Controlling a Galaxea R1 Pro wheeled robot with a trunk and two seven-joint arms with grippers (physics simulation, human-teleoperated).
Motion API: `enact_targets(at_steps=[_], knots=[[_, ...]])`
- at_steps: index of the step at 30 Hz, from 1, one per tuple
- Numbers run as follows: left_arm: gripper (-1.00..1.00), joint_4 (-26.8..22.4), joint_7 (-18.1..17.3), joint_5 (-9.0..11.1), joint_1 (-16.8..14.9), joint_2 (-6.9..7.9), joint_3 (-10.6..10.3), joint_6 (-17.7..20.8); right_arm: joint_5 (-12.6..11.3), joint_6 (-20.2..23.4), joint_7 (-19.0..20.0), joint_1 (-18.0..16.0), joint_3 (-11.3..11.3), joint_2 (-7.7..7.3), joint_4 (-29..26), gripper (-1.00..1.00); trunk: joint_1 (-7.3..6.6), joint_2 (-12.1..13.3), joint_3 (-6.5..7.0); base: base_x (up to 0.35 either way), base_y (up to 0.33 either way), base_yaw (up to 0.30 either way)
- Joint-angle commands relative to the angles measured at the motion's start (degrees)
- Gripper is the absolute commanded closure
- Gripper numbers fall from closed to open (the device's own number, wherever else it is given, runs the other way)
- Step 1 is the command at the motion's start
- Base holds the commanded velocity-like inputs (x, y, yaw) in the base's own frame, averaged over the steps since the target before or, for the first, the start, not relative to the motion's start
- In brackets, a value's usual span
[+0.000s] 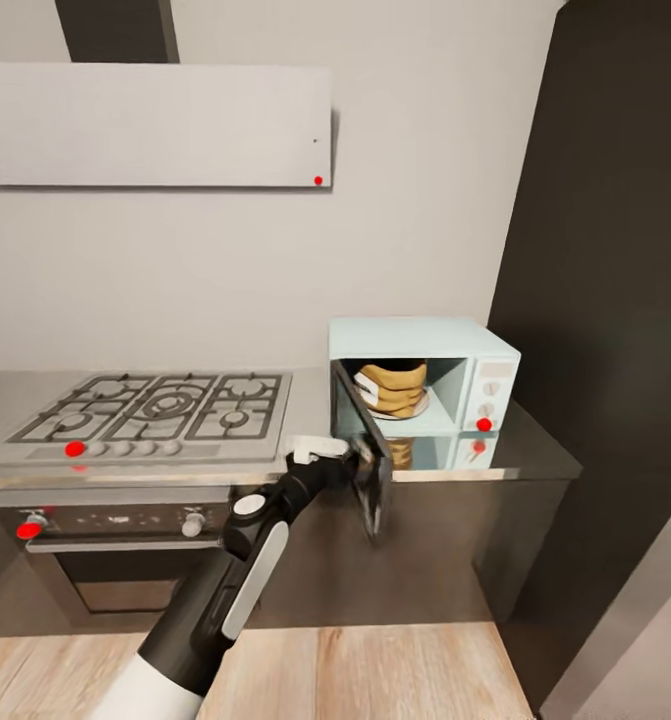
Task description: In the kitchen, take the popcorn bag from the countertop, put it into the microwave, and heat it until the popcorn is cooked so the cooked popcorn ends up inside the bag.
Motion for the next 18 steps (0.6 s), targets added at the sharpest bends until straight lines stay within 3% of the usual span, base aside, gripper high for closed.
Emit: enact_targets(at_steps=[1,4,13,18], knots=[[-1.0,-0.07,0.14,0.57,-0.03,0.0,-0.61,0.29,0.35,-0.34,0.18,-0.08,-0.49,-0.03,0.18,-1.0,0.0,-0.04,-0.01,0.0,0.0,-0.192],[-1.0,-0.07,0.17,0.5,-0.03,0.0,-1.9,0.29,0.35,-0.34,0.18,-0.07,-0.52,-0.04,0.18,-1.0,0.0,-0.04,0.16,0.0,0.0,-0.192],[-1.0,-0.07,0.41,0.41,-0.03,-0.07,-2.24,0.29,0.35,-0.34,0.18,-0.07,-0.54,-0.04,0.18,-1.0,0.0,-0.04,0.66,0.001,0.0,-0.192],[-1.0,0.01,0.52,0.54,-0.02,-0.11,-2.24,0.27,0.35,-0.34,0.18,-0.08,-0.52,-0.04,0.18,-1.0,0.0,-0.04,0.94,0.207,0.0,-0.192]])
